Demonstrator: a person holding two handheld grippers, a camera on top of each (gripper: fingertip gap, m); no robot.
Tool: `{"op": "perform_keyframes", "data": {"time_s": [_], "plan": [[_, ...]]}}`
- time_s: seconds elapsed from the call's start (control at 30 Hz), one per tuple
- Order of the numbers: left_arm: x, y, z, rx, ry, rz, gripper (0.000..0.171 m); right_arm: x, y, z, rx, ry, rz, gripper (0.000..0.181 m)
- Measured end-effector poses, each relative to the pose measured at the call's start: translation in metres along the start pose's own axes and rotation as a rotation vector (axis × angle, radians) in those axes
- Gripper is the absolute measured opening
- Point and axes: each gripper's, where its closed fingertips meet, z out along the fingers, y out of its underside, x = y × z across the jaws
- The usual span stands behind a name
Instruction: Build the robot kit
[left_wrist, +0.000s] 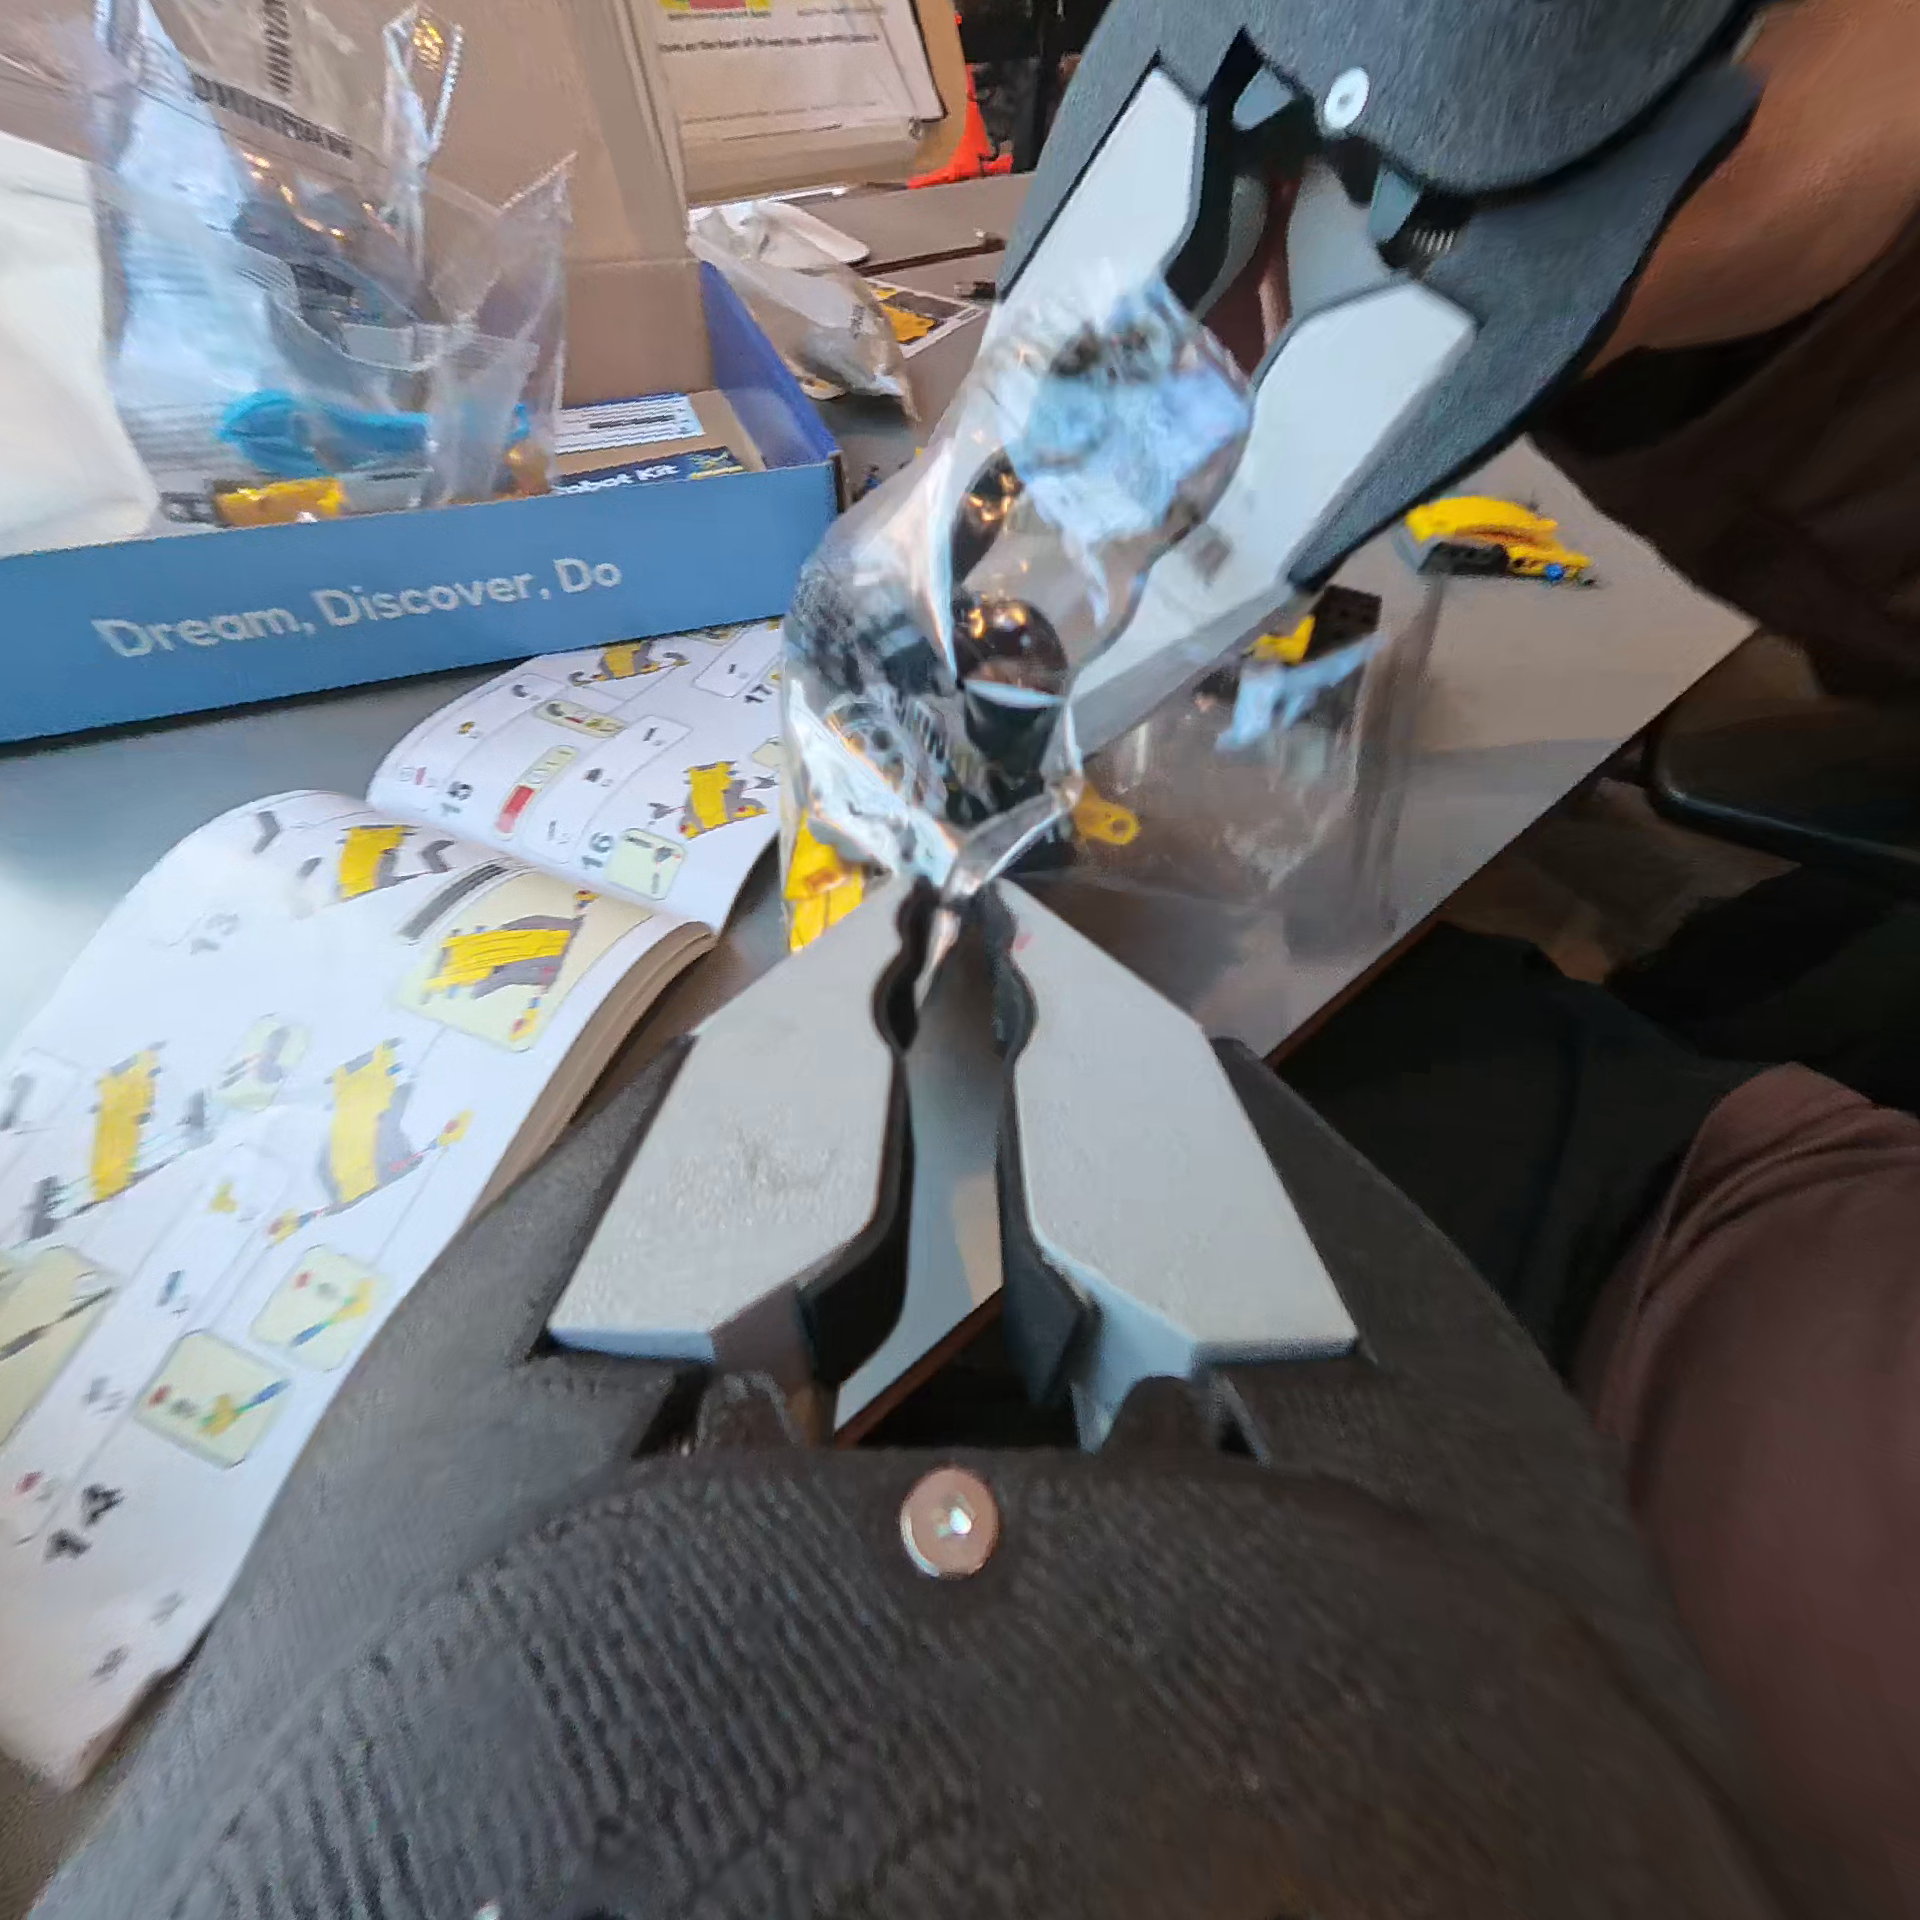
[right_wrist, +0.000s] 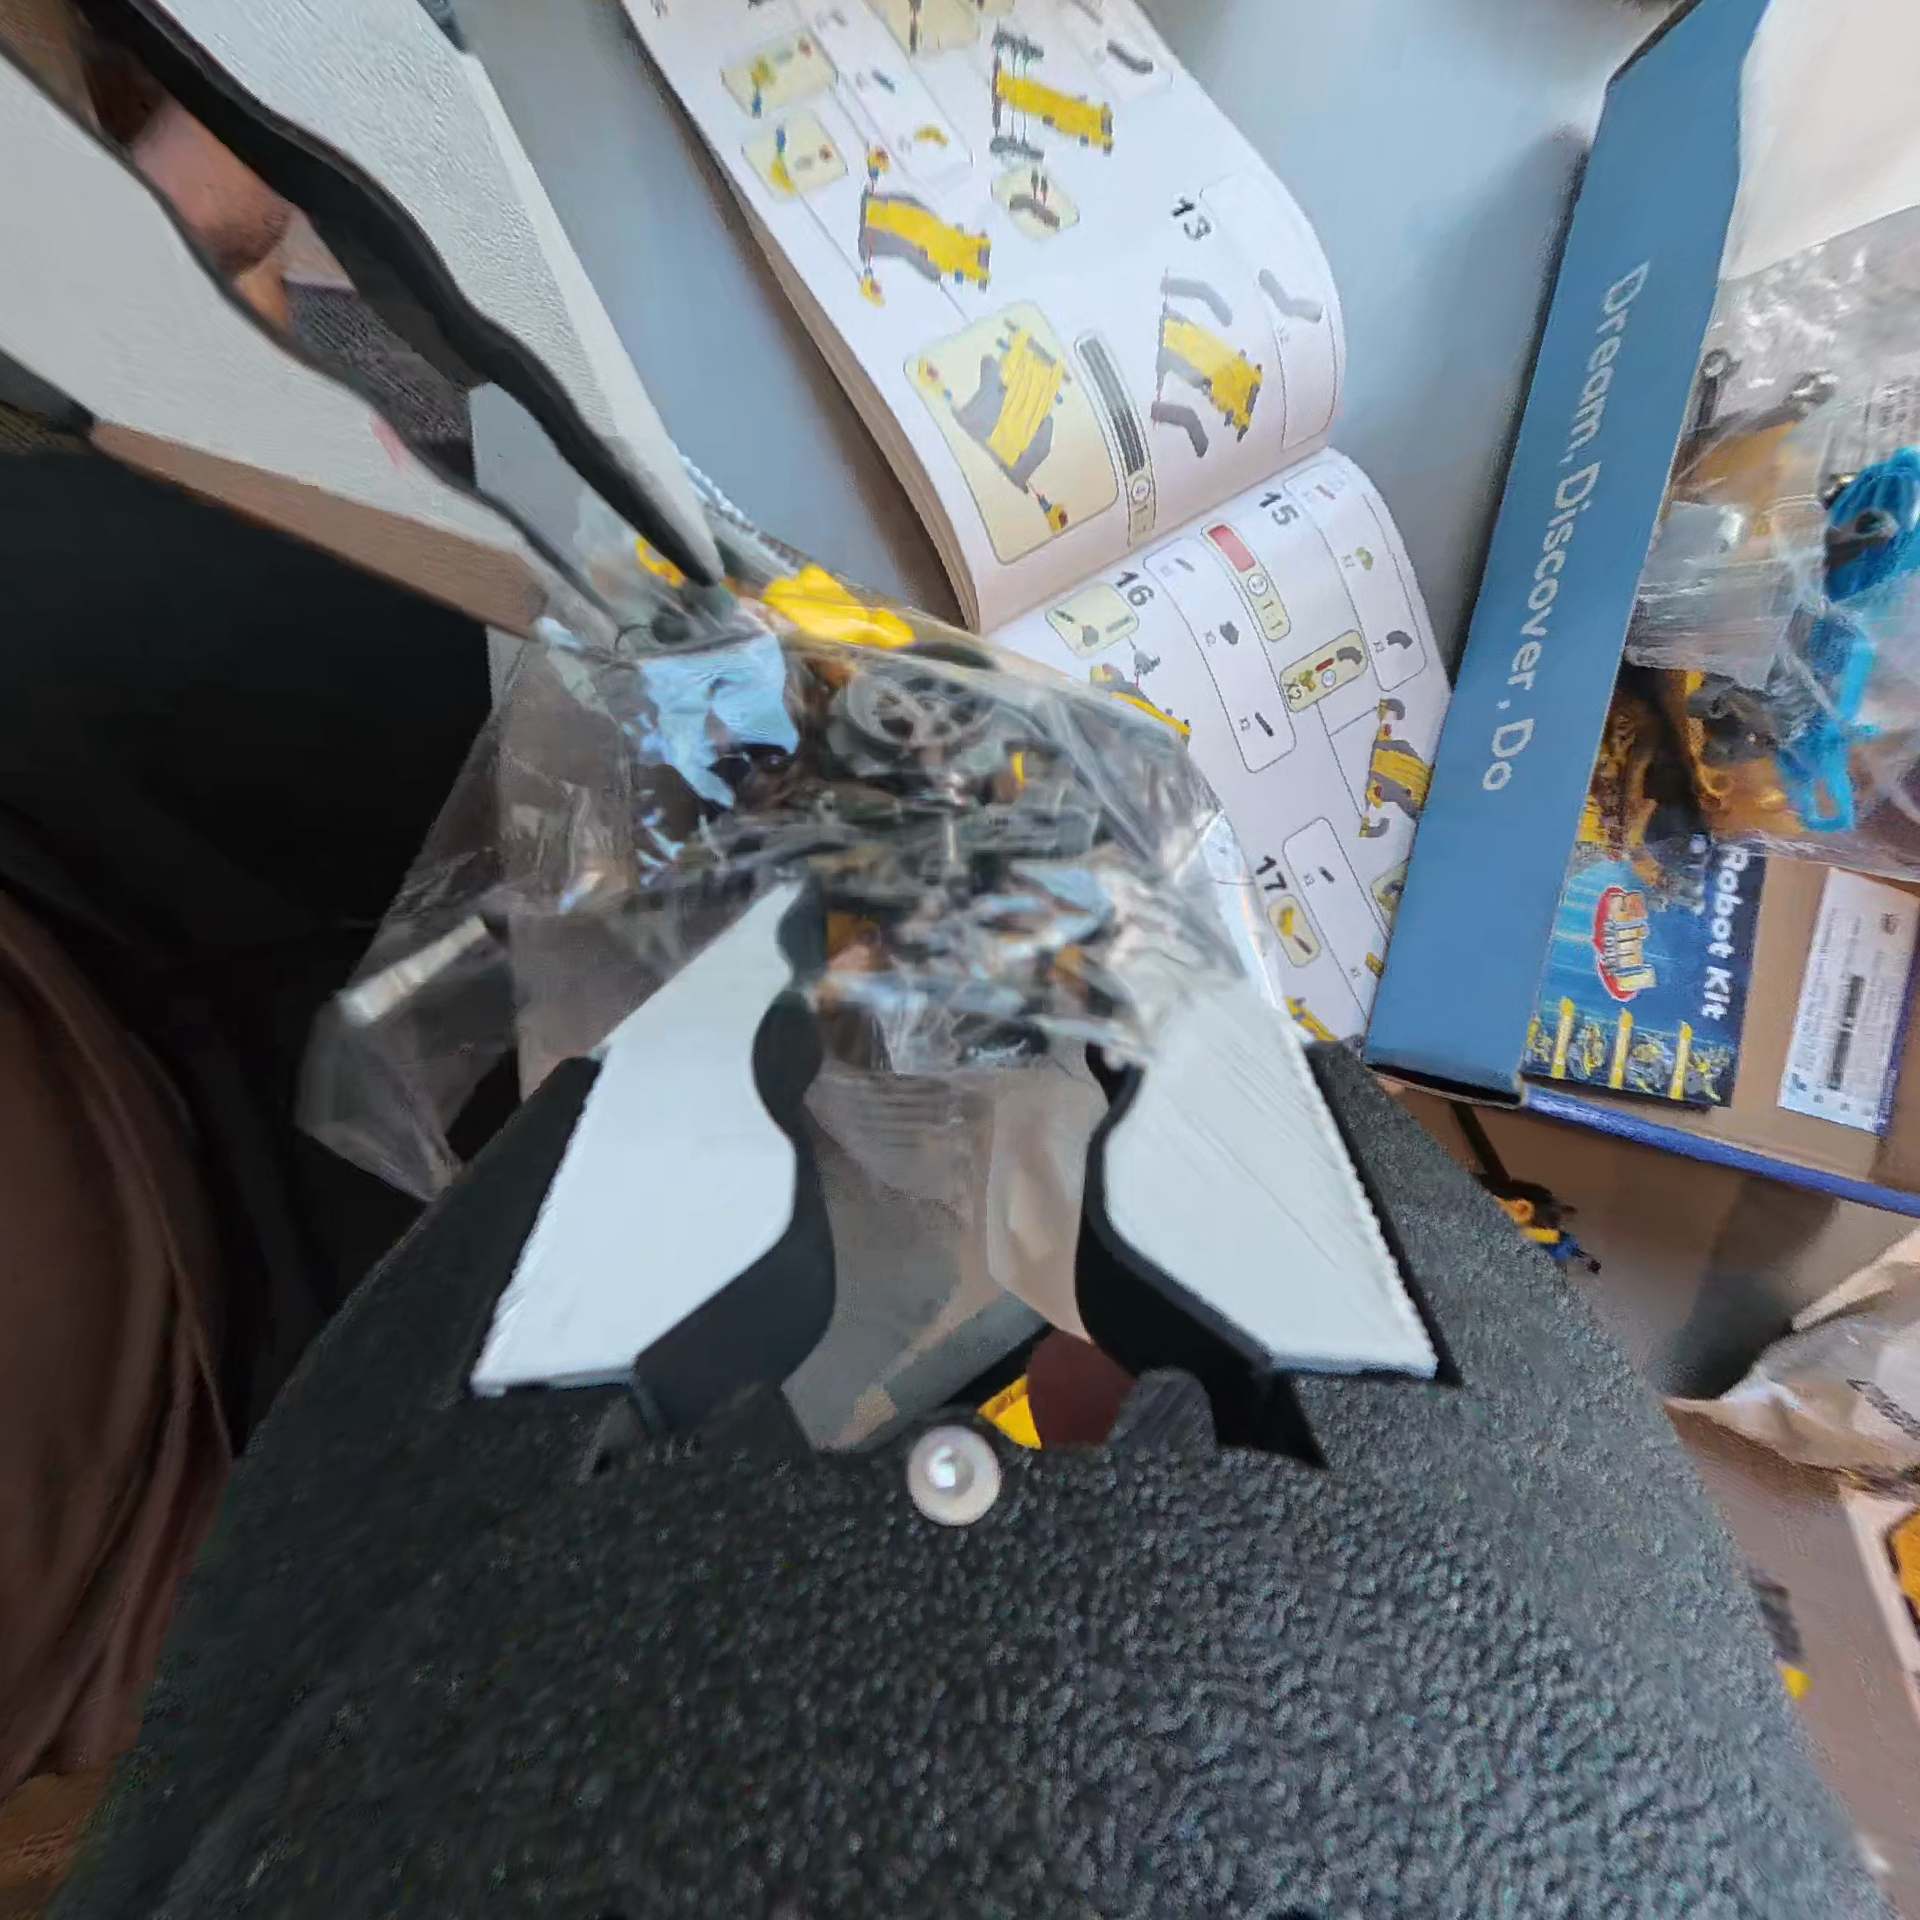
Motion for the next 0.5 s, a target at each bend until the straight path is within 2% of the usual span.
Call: {"op": "perform_keyframes", "data": {"time_s": [0.1, 0.17, 0.2, 0.3, 0.43, 0.5], "plan": [[-0.015, 0.0, -0.007, -0.042, -0.088, 0.111, 0.036, 0.007, -0.007, -0.002, 0.02, -0.051, 0.064, 0.049], [-0.023, 0.004, -0.007, -0.095, -0.145, 0.184, 0.069, 0.011, -0.008, -0.001, 0.021, -0.061, 0.079, 0.049], [-0.022, 0.01, -0.004, -0.14, -0.139, 0.228, 0.074, 0.01, -0.011, -0.001, 0.032, -0.08, 0.092, 0.049], [-0.018, 0.016, 0.014, -0.175, -0.119, 0.317, 0.068, 0.007, -0.023, -0.003, 0.079, -0.165, 0.15, 0.048], [-0.016, 0.018, 0.037, -0.196, -0.092, 0.3, 0.025, 0.018, -0.023, 0.0, 0.034, -0.16, 0.149, 0.047], [-0.022, 0.017, 0.039, -0.189, -0.085, 0.216, 0.014, 0.024, -0.02, -0.005, 0.018, -0.146, 0.125, 0.044]]}}
